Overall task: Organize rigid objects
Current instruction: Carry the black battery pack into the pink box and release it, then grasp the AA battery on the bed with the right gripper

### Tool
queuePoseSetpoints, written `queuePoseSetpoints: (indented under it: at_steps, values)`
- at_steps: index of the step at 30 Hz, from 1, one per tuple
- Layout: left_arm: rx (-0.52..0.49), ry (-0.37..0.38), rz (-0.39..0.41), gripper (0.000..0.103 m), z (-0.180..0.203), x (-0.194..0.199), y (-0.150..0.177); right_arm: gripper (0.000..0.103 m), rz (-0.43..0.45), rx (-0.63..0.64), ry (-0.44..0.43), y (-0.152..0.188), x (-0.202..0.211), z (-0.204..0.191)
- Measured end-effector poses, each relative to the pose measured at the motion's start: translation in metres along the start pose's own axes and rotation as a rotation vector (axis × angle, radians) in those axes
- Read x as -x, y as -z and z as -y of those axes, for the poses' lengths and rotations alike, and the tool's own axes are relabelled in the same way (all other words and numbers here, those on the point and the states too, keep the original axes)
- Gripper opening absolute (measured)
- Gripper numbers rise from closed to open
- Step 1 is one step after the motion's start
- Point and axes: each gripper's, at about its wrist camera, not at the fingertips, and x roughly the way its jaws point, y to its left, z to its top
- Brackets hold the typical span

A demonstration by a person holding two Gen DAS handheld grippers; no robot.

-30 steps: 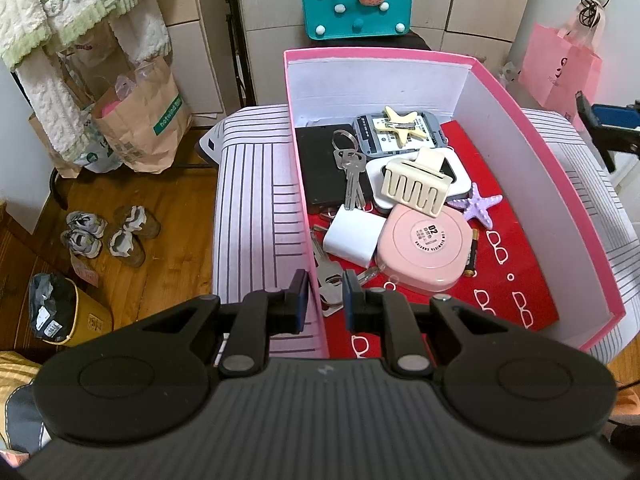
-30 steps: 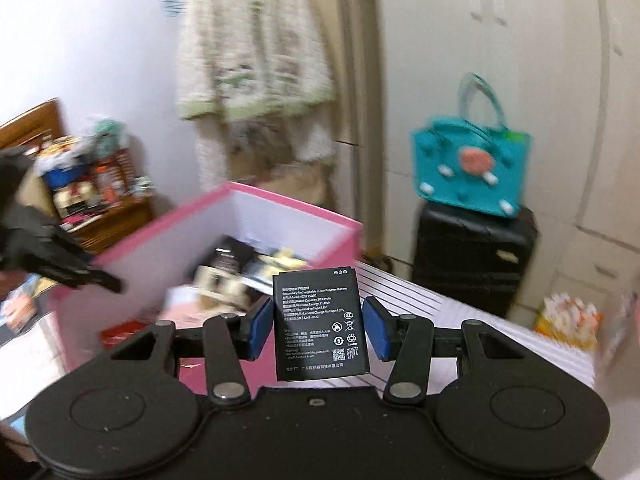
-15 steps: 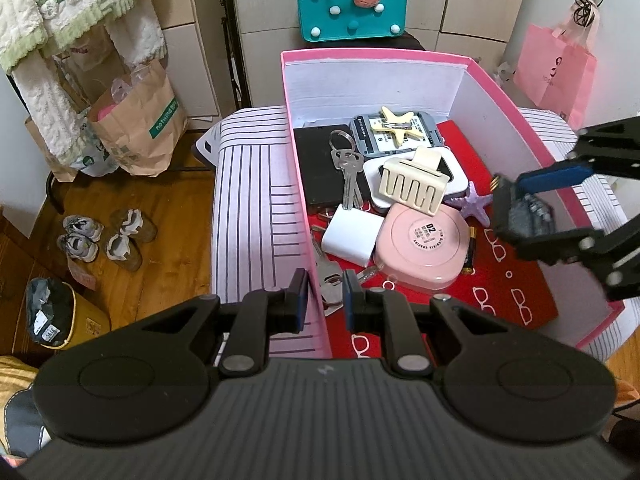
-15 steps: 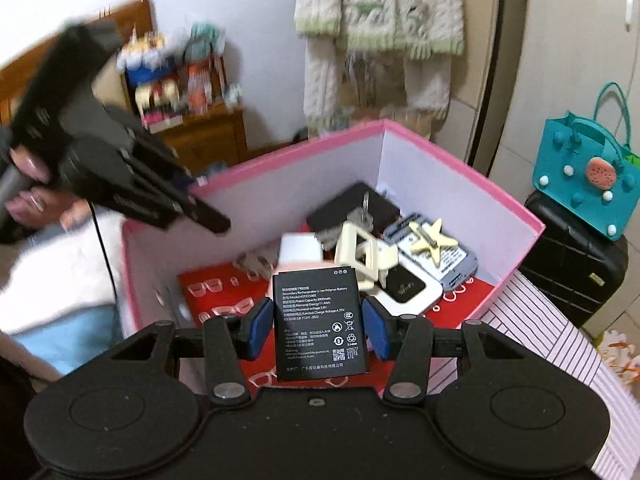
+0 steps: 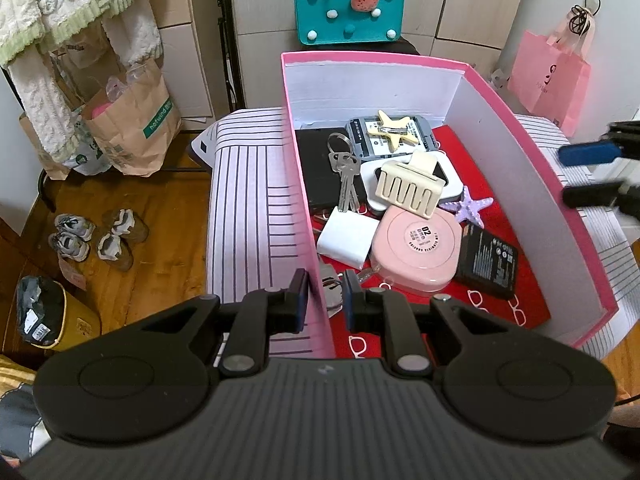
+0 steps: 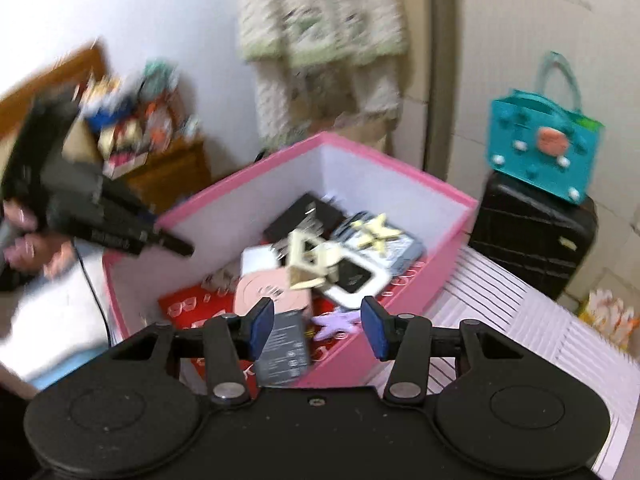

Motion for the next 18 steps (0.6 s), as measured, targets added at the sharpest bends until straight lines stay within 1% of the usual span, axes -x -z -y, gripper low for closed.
queuePoseSetpoints:
  at_steps: [3,4,7,13,16,18]
  values:
    - [0.006,0.007,0.007,0.015,-0.001,0.001,0.001,0.054,0.052,-0.128,-0.002,0.014,0.018,0.028]
    - [0.008,0.009,0.009,0.015,-0.002,0.001,0.001,0.054,0.062,-0.163,0.012,0.021,0.022,0.038]
    - [0.010,0.009,0.016,0.015,-0.002,0.001,0.003,0.054,0.082,-0.217,0.066,0.042,0.020,0.057]
    - [0.019,0.011,0.022,0.015,-0.003,0.001,0.004,0.054,0.062,-0.316,0.128,0.079,-0.012,0.084]
    - [0.031,0.017,0.025,0.015,-0.004,0.001,0.004,0.054,0.066,-0.333,0.182,0.087,-0.030,0.092]
    - [0.034,0.017,0.029,0.015,-0.004,0.001,0.005,0.055,0.076,-0.343,0.206,0.086,-0.042,0.096]
